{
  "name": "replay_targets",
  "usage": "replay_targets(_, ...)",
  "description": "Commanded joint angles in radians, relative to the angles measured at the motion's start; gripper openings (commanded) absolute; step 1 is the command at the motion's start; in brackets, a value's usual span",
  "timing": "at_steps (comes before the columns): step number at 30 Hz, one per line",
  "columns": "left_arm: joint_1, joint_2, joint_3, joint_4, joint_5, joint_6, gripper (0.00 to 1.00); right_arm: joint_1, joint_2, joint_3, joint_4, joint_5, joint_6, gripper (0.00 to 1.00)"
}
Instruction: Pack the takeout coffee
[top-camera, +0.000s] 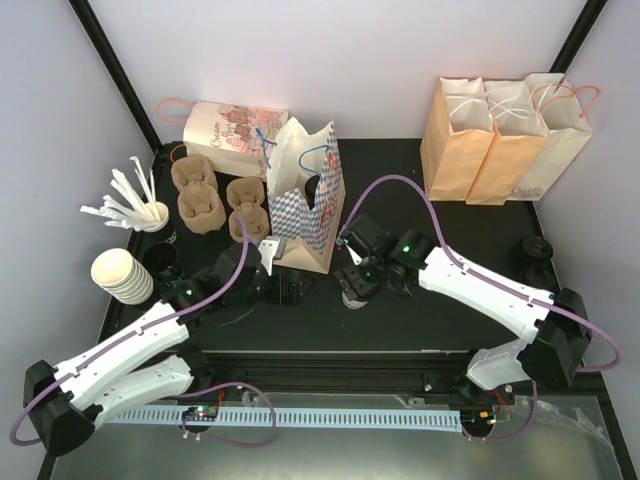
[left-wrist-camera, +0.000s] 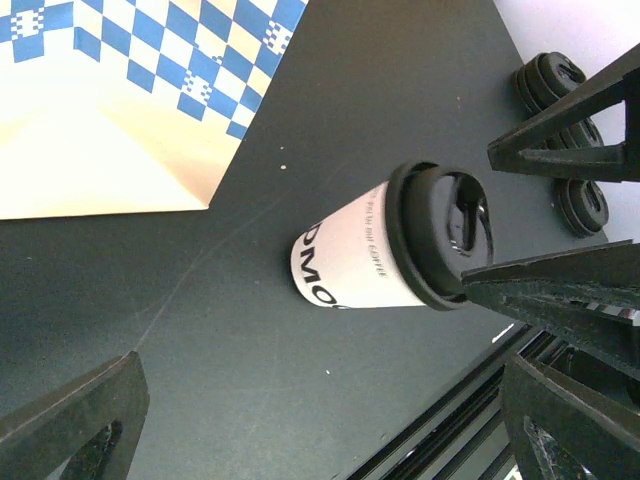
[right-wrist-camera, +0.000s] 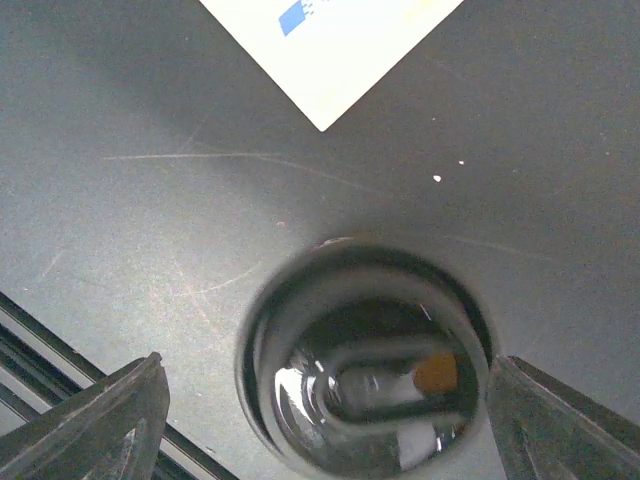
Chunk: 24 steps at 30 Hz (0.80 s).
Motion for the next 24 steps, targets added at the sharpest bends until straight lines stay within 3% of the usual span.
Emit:
replay_targets(1, 0.007, 0.009, 0.033, 0.005, 0.011, 0.015, 0.99, -0.002, -0.021, -0.022, 0.043, 0.016, 0.019, 0.89)
replay_targets(20, 0.007, 0.015, 0.031, -0.005, 0.005, 0.014, 0.99, -0.002, 0.017, -0.05, 0.075, 0.004, 0.011, 0.94)
replay_targets(24, 0.006, 0.012, 0.032, -0.006, 0.002, 0.012, 0.99, -0.001, 0.032, -0.05, 0.082, -0.013, 0.01, 0.82)
